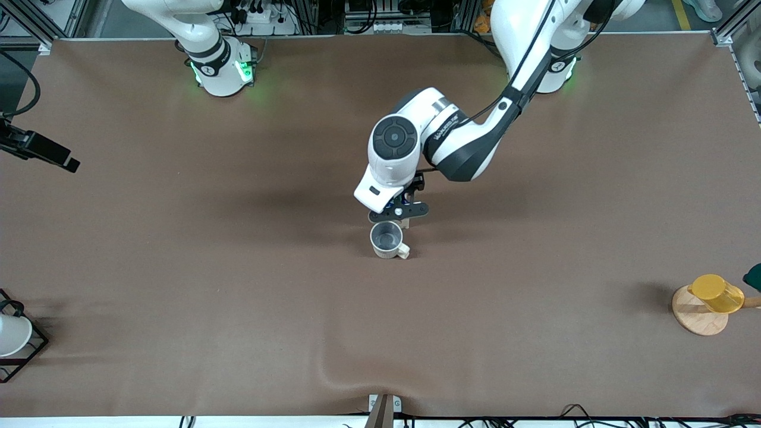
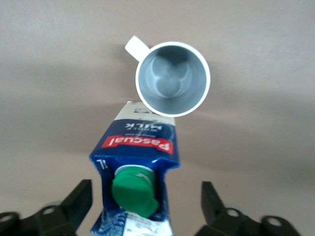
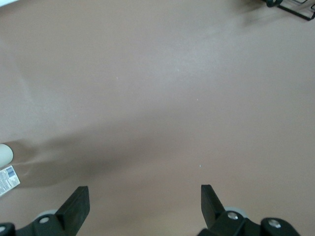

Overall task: Place milk next to cup
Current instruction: 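Lower the carton beside the mug and open the left gripper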

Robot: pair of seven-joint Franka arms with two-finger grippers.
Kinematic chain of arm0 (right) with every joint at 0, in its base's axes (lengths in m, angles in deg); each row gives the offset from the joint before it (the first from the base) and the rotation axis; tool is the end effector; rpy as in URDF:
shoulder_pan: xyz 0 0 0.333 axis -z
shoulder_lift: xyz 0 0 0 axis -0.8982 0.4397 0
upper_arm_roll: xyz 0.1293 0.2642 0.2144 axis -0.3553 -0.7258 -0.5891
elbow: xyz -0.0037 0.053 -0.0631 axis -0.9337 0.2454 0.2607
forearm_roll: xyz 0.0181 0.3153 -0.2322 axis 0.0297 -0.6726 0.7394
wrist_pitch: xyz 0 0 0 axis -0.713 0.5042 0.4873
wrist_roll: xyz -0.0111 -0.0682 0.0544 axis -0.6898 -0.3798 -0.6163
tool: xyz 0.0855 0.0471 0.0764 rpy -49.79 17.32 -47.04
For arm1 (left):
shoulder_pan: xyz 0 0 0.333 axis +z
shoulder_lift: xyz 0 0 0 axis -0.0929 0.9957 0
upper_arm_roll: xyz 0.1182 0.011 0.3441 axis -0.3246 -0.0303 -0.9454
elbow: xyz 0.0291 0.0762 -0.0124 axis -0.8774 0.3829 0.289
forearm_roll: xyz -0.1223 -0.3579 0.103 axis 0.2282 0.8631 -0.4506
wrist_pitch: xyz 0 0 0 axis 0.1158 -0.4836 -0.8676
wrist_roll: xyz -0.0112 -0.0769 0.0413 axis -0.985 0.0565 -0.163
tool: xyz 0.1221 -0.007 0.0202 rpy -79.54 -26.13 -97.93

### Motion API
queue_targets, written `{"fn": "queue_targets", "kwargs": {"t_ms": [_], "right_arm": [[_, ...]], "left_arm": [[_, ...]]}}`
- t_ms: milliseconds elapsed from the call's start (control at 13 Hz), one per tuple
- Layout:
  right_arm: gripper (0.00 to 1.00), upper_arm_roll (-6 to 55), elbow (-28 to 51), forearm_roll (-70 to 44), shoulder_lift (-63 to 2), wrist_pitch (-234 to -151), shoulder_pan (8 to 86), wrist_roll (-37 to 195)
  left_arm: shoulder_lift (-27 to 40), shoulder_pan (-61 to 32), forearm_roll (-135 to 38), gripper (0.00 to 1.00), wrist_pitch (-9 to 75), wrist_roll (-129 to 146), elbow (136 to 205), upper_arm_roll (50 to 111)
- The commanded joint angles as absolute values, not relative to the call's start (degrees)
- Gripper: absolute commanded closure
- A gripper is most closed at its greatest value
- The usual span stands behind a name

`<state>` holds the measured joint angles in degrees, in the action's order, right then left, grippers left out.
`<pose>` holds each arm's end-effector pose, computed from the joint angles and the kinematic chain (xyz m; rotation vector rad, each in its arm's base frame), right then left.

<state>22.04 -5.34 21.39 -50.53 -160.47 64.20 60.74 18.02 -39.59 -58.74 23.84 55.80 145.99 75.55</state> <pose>0.5616 -0.0280 0.6755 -3.0775 0.4469 0.0695 0.5385 -0.5217 0.3852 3.0953 0.2281 -0.1962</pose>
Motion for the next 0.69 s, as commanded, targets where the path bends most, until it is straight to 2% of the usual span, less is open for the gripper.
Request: {"fn": "queue_targets", "kwargs": {"t_ms": [0, 231, 615], "right_arm": [[0.00, 21.5, -5.0, 21.5, -50.7, -160.4, 66.7, 61.7], [0.00, 21.4, -4.8, 21.5, -51.4, -160.1, 66.5, 62.3], [0.00, 21.3, -5.0, 21.9, -51.4, -159.7, 66.3, 62.3]], "left_arm": [[12.9, -39.3, -60.5, 0.00, 21.0, 56.7, 146.5, 75.4], [8.3, -38.2, -60.5, 0.00, 16.7, 55.4, 146.5, 75.3], [3.1, -24.0, -60.6, 0.00, 15.4, 45.6, 146.8, 75.4]]}}
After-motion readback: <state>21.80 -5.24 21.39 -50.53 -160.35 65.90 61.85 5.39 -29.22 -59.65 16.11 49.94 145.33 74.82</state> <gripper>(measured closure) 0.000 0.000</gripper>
